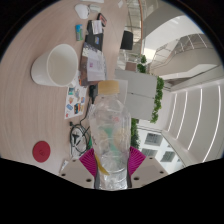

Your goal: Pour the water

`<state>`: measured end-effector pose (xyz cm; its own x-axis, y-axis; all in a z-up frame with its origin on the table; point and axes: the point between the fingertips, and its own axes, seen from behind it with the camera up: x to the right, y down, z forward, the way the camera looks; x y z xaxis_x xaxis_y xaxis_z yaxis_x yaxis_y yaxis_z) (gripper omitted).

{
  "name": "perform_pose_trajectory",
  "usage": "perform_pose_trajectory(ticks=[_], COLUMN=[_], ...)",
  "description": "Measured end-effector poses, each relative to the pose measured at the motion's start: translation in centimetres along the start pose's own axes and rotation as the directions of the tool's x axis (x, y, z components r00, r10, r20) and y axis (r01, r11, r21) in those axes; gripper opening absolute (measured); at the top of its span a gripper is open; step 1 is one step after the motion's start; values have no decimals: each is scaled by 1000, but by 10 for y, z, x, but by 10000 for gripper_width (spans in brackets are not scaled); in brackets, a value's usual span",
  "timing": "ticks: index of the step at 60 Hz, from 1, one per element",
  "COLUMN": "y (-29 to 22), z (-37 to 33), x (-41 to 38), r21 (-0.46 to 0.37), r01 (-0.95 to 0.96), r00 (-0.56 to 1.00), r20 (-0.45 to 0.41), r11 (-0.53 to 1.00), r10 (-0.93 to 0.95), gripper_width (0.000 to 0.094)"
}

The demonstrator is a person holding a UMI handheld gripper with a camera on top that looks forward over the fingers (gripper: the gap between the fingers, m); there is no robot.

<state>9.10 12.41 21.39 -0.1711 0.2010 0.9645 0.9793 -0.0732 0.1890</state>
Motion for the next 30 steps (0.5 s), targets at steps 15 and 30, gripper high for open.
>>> perform_pose_trajectory(ticks=[15,30], y=[-58,-77], z=[6,5], x=[24,26], r21=[7,33], r01=[571,648], r00=[817,758], r20=[-110,-127], r11=[821,761], r10=[-566,-640], gripper_width=[361,363])
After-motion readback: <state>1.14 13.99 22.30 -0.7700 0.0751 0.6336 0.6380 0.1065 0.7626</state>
